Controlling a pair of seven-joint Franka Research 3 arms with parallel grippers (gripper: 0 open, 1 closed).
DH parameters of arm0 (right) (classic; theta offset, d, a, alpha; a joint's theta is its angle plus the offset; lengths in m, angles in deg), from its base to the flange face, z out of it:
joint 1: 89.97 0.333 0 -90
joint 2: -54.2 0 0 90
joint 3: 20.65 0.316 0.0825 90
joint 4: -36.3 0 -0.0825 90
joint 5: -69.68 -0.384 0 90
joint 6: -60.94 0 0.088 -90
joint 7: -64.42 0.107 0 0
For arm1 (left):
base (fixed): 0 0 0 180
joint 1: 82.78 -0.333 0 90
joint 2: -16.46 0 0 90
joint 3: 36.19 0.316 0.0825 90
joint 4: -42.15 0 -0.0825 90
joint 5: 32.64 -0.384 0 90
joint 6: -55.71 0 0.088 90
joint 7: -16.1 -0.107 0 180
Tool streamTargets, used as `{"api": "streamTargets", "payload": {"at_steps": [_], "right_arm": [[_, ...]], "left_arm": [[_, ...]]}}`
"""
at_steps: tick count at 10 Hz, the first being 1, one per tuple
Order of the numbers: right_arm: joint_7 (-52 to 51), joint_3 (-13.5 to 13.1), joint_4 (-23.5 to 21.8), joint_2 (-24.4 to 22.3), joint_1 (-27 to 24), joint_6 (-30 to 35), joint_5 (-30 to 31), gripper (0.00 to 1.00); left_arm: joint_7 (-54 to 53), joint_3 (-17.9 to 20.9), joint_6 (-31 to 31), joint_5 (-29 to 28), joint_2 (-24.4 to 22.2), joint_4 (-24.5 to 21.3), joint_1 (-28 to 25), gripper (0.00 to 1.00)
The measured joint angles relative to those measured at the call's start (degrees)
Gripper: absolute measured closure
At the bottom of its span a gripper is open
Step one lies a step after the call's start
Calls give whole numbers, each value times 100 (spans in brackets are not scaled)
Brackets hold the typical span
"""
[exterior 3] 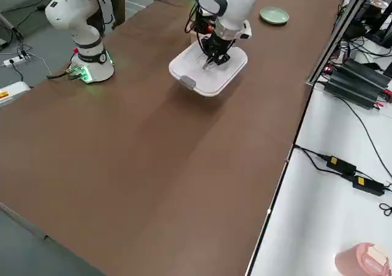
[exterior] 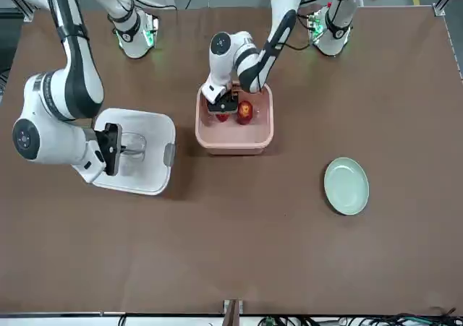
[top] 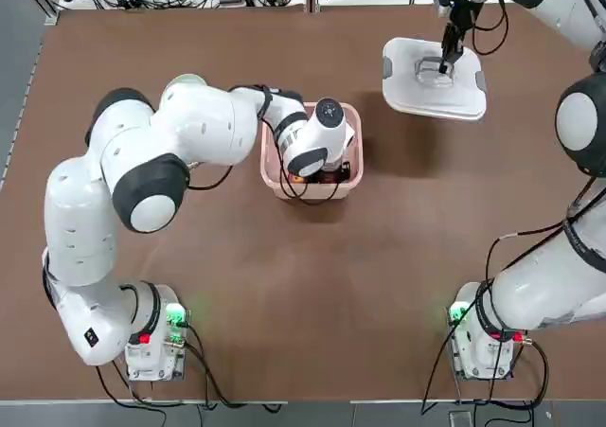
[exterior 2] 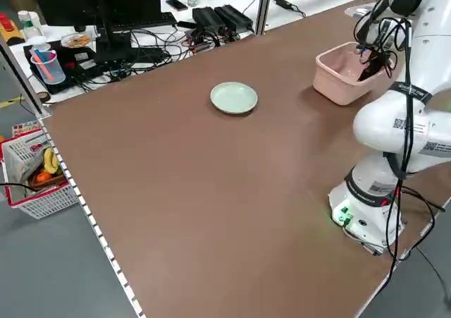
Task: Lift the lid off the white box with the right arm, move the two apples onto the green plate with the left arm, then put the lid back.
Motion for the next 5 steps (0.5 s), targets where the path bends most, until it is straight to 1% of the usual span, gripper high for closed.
{"api": "streamTargets", "payload": {"at_steps": [1,3,5], "right_arm": [[-8,0,0,3,-9,-12,0,94],[-32,0,1,15,-13,-27,2,94],[-39,0,3,36,-26,-33,3,94]], "left_arm": [[0,0,1,-22,-8,1,1,30],[0,0,-3,-22,-16,17,-3,30],[0,-1,103,-22,-206,100,-15,30]]}}
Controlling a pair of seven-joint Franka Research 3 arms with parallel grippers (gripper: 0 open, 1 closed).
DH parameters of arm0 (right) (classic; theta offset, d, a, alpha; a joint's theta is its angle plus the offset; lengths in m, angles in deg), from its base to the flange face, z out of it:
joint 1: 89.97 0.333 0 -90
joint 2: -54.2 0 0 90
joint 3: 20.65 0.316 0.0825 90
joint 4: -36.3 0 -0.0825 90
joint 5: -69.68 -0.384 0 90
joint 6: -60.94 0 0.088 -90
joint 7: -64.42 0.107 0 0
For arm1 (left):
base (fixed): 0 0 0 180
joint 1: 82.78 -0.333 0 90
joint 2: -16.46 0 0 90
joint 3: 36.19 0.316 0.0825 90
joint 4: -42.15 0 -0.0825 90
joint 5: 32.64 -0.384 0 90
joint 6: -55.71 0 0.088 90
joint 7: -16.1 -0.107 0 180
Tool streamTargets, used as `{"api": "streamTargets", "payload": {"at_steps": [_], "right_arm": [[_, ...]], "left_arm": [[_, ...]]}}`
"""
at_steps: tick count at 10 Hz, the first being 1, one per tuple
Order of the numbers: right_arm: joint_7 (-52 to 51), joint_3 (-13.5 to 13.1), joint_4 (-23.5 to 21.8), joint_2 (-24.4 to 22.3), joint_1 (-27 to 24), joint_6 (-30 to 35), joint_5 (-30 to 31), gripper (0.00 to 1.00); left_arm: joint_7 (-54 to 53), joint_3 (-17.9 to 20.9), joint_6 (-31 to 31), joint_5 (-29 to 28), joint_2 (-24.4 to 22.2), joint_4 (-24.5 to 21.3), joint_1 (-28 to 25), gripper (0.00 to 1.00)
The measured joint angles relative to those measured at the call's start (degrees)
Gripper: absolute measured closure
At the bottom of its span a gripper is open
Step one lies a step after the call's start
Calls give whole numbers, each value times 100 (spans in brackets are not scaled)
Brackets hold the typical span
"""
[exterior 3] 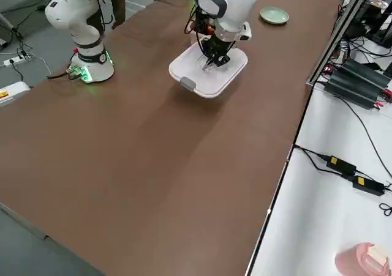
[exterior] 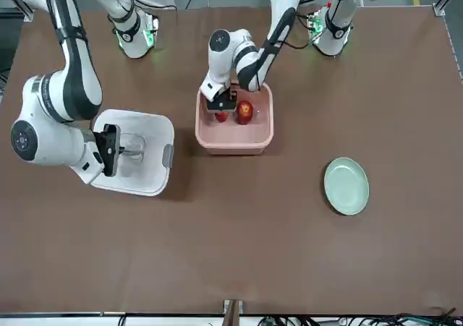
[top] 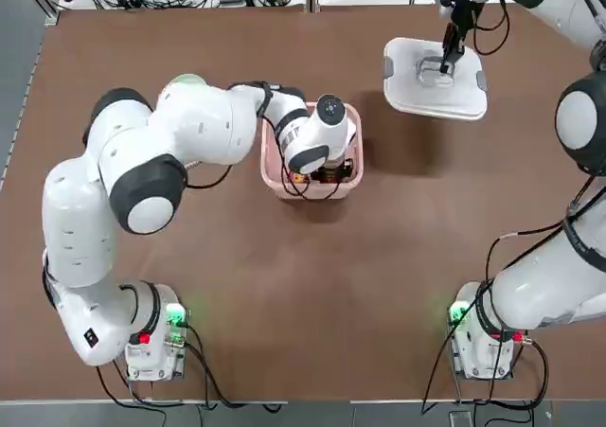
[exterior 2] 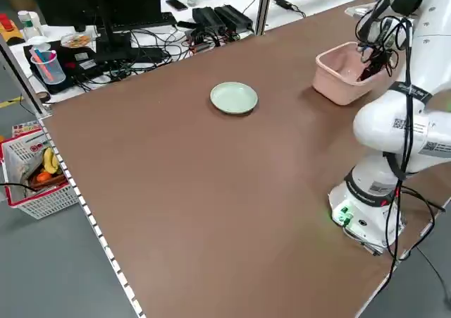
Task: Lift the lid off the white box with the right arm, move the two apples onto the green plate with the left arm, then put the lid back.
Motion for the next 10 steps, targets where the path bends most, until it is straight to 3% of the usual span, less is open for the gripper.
{"api": "streamTargets", "payload": {"at_steps": [3,5,8,10], "right_arm": [[-9,0,16,27,-18,-1,1,94],[-60,0,18,36,-82,-1,2,94],[-147,-1,20,40,-158,0,2,94],[-228,1,24,45,-177,7,2,94]], "left_arm": [[-89,-5,1037,90,-888,225,-102,30],[-921,2,1720,464,-1556,400,-619,30],[-2863,37,2842,653,-2233,402,-2189,30],[-4318,65,2791,663,-2112,291,-3569,30]]}}
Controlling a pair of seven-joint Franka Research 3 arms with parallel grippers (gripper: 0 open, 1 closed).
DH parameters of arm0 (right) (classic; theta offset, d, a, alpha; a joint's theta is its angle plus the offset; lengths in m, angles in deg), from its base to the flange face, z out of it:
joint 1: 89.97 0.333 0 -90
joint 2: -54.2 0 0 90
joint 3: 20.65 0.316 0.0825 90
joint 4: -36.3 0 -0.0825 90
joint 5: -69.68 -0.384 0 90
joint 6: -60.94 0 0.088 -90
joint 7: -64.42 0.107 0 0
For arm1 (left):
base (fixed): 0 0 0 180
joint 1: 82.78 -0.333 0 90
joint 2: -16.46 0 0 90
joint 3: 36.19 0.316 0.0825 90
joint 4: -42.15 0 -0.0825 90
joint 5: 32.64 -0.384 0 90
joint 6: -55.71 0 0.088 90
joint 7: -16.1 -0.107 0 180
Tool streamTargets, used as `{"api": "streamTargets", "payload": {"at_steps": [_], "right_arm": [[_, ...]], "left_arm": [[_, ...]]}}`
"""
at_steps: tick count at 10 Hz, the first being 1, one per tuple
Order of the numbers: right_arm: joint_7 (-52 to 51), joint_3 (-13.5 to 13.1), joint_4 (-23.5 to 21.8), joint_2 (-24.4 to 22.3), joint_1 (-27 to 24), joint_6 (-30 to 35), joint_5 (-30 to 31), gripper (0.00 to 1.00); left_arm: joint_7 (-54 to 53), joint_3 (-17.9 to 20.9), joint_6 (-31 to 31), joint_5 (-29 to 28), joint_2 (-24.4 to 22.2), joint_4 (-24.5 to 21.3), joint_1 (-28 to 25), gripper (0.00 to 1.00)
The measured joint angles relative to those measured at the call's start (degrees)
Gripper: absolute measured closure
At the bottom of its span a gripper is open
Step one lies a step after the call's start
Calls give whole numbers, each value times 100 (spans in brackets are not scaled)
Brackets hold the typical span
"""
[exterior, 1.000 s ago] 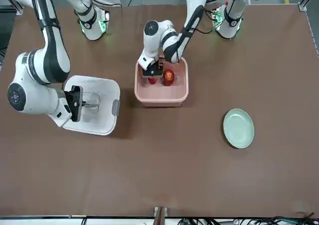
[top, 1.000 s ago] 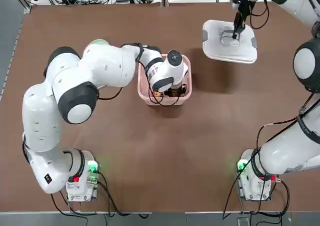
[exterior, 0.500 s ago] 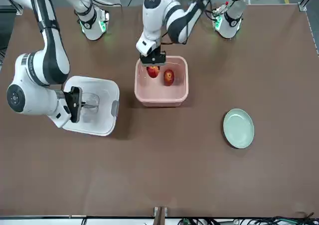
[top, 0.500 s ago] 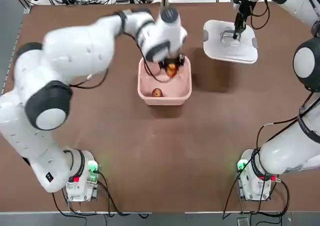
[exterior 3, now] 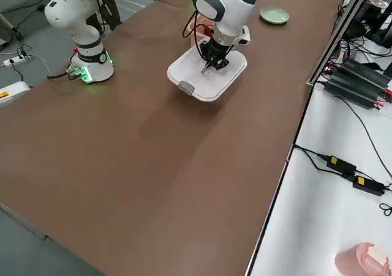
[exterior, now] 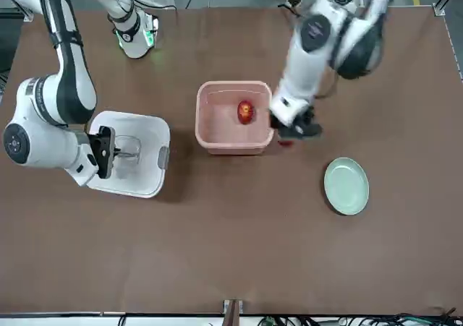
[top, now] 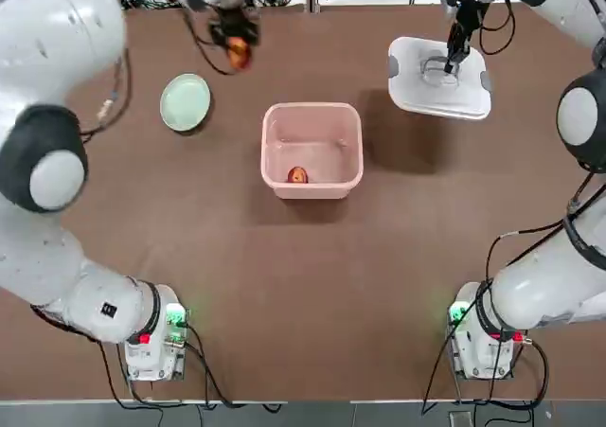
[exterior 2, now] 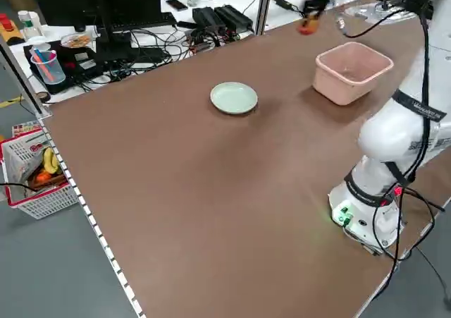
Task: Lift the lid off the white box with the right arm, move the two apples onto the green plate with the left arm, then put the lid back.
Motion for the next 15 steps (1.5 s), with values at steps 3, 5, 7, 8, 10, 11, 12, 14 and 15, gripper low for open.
{"api": "streamTargets", "payload": {"at_steps": [3,5,7,8,10,11,12,14,15], "right_arm": [[-17,7,13,11,-15,4,0,94],[-18,11,33,16,-18,4,0,94],[-19,19,86,17,-18,5,0,94],[-19,26,97,18,-17,6,-4,94],[-19,47,167,18,-14,56,-6,94],[-18,57,298,17,-13,231,-7,94],[-13,64,503,12,-10,461,-8,94],[35,71,926,1,-4,707,-8,94],[47,70,1057,0,-4,723,-8,94]], "left_arm": [[-1450,8,-993,-303,737,-124,-1398,30],[-1694,-1,-1658,-752,1339,-128,-1866,30],[-1768,-5,-2109,-940,1841,-121,-2103,30],[-1812,-6,-2192,-950,2004,-126,-2177,30],[-1827,-8,-2216,-957,2138,-185,-2266,30],[-1828,-11,-2226,-958,2141,-243,-2288,30],[-1828,-11,-2246,-958,2142,-279,-2311,30],[-1827,-11,-2269,-958,2133,-311,-2340,4],[-1825,-16,-2260,-959,2089,-325,-2340,0]]}}
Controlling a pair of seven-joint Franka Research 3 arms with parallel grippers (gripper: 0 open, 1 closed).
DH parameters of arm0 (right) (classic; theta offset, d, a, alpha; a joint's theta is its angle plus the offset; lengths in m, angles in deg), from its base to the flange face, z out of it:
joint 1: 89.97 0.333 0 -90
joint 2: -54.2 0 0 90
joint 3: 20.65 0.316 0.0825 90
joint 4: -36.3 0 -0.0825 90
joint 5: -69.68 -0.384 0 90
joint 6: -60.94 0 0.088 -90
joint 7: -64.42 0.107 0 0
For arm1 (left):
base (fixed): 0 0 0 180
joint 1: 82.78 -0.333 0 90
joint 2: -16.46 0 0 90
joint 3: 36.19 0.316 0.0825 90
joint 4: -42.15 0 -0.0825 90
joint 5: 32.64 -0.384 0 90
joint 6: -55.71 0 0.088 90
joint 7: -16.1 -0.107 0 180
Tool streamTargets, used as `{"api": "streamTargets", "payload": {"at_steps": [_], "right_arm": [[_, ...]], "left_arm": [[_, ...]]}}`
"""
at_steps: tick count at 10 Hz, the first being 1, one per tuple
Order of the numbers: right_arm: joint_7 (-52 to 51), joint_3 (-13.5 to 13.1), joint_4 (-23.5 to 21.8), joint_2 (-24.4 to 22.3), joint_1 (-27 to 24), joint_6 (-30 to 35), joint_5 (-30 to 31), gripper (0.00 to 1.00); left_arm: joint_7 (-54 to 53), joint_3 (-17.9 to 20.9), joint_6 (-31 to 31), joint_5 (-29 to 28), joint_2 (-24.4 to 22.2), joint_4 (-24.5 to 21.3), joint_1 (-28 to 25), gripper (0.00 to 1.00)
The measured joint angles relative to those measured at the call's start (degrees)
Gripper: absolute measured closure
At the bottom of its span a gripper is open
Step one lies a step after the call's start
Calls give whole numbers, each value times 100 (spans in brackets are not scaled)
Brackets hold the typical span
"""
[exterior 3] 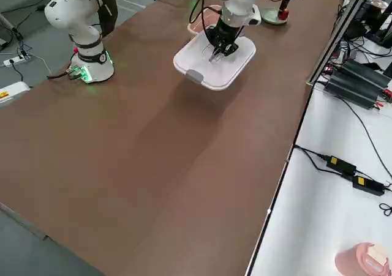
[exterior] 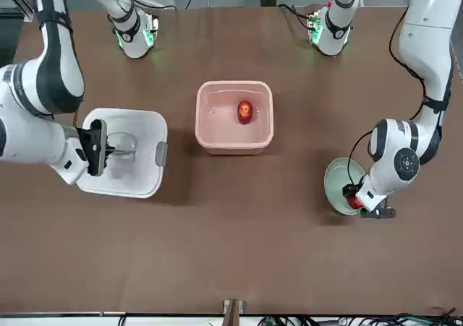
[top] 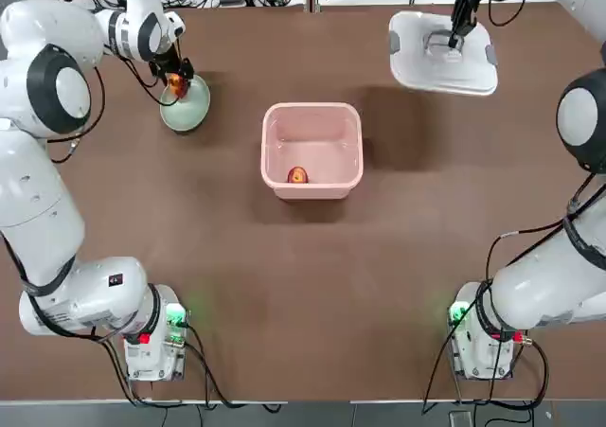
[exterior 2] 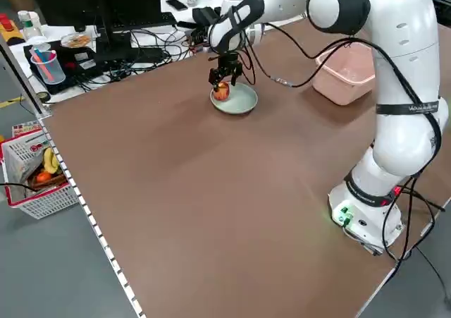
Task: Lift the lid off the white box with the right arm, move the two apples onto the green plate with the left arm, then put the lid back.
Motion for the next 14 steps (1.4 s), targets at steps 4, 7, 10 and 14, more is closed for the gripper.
{"api": "streamTargets", "payload": {"at_steps": [4,7,10,14], "right_arm": [[-5,-4,155,4,0,-70,155,94],[-8,20,287,4,20,-164,454,94],[-4,21,315,9,30,-140,460,94],[298,5,282,216,13,-35,456,94]], "left_arm": [[49,-702,1822,261,-1386,214,-23,0],[768,-1490,2336,1126,-2387,139,45,0],[2233,-2608,1993,1151,-2245,86,99,0],[3719,-2936,1324,973,-1962,-223,1110,2]]}}
